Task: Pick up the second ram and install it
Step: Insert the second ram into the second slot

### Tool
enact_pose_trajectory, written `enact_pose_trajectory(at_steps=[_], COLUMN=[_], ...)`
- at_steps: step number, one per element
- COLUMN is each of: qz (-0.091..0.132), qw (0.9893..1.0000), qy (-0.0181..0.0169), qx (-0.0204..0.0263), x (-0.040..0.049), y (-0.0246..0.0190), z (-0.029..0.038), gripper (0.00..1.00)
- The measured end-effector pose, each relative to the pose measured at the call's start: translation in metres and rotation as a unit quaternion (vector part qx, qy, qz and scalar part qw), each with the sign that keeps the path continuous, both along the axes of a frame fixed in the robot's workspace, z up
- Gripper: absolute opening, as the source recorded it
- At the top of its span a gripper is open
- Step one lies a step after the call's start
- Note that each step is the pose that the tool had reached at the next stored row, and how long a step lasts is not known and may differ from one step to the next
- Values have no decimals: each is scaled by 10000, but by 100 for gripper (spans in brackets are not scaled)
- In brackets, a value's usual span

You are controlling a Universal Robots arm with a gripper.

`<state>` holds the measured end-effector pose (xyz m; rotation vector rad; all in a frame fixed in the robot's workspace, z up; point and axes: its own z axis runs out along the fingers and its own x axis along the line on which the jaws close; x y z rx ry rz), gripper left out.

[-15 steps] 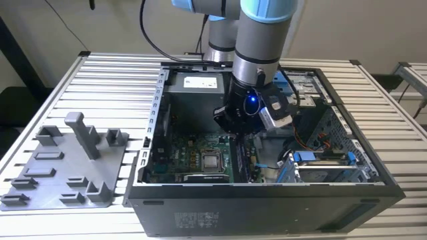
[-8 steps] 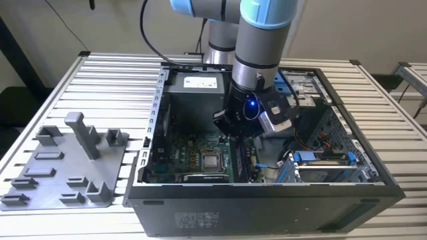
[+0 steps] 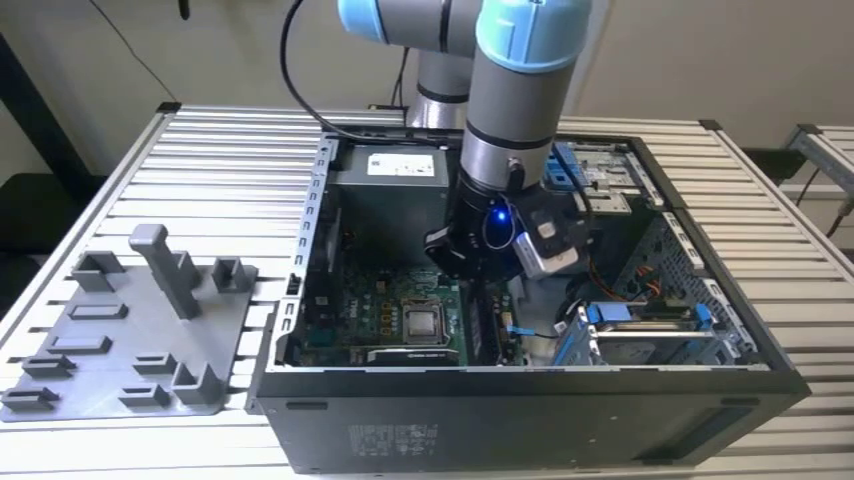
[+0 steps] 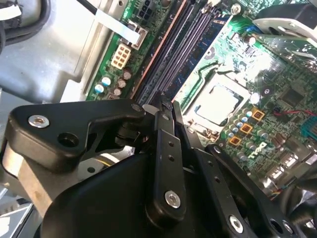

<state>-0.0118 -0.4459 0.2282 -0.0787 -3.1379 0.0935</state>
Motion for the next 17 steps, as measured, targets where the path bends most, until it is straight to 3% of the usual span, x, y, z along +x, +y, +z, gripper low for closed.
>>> enact_pose_trajectory(at_steps=[17], qz=[7], qw=[10000], qy=[0], qx=[0], x=[16], y=[-30], z=[-8], gripper=[14])
